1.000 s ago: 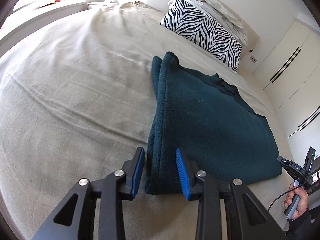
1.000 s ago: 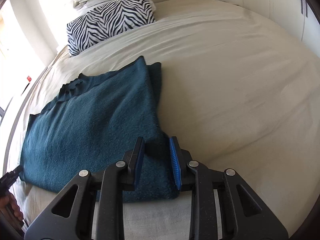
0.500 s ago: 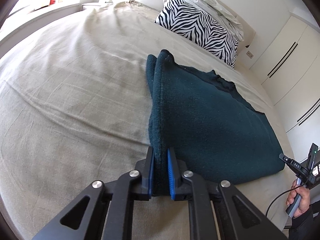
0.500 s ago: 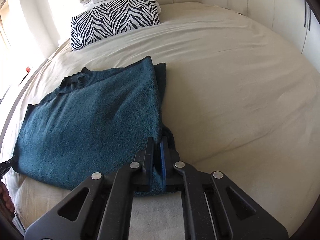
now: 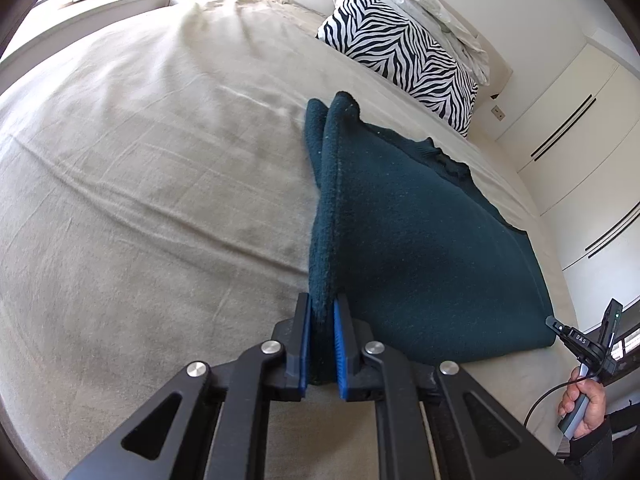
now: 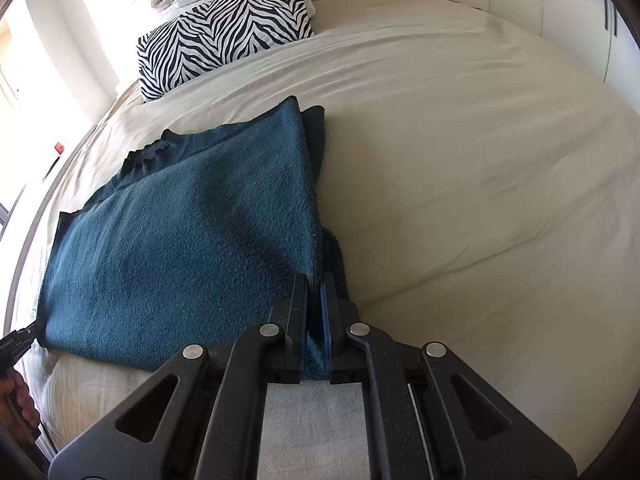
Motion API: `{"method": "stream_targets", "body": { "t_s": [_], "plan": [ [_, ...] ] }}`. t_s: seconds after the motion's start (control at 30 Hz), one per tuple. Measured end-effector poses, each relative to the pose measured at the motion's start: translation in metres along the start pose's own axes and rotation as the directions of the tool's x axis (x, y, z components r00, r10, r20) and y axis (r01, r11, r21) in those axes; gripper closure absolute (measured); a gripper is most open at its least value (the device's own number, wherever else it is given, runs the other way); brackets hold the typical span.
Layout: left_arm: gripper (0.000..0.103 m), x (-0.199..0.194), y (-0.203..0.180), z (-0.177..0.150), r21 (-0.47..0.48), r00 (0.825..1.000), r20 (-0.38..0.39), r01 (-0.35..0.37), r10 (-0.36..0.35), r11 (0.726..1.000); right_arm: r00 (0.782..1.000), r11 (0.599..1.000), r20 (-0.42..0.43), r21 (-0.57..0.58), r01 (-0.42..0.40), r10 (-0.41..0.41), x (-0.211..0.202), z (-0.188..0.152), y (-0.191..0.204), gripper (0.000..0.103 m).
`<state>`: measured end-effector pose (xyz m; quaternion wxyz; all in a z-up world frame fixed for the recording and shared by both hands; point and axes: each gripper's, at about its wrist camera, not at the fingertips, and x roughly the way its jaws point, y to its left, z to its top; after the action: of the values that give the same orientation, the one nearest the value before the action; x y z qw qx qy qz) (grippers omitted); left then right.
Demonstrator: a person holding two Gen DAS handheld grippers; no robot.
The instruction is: Fold small clothes
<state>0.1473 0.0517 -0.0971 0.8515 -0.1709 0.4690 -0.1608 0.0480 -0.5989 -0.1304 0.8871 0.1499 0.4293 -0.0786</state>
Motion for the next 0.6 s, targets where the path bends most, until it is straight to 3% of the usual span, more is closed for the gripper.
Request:
{"method": "stream_targets", "body": {
  "t_s": [0.4, 0.53, 0.6],
  "plan": [
    [0.095, -0.002, 0.008, -0.004, -0.028, 1.000, -0.008, 0.009, -0.009, 1.000, 0.999, 1.000, -0.053, 0.004, 0.005, -0.004, 0.013, -0.001, -0.003, 0.097],
    [0.089, -0.018, 0.010, -0.003, -0.056, 1.000, 0.005, -0.010, 0.010, 0.998, 0.998, 0.998, -0.057, 0.047, 0.030, -0.027, 0.000, 0.002, -0.007, 0.091],
    [0.081, -0.038, 0.000, 0.001, -0.017, 0.997, 0.055, -0.054, 0.055, 0.998, 0.998, 0.998, -0.005, 0.043, 0.055, -0.055, -0.015, 0.008, -0.004, 0.089]
  ]
}}
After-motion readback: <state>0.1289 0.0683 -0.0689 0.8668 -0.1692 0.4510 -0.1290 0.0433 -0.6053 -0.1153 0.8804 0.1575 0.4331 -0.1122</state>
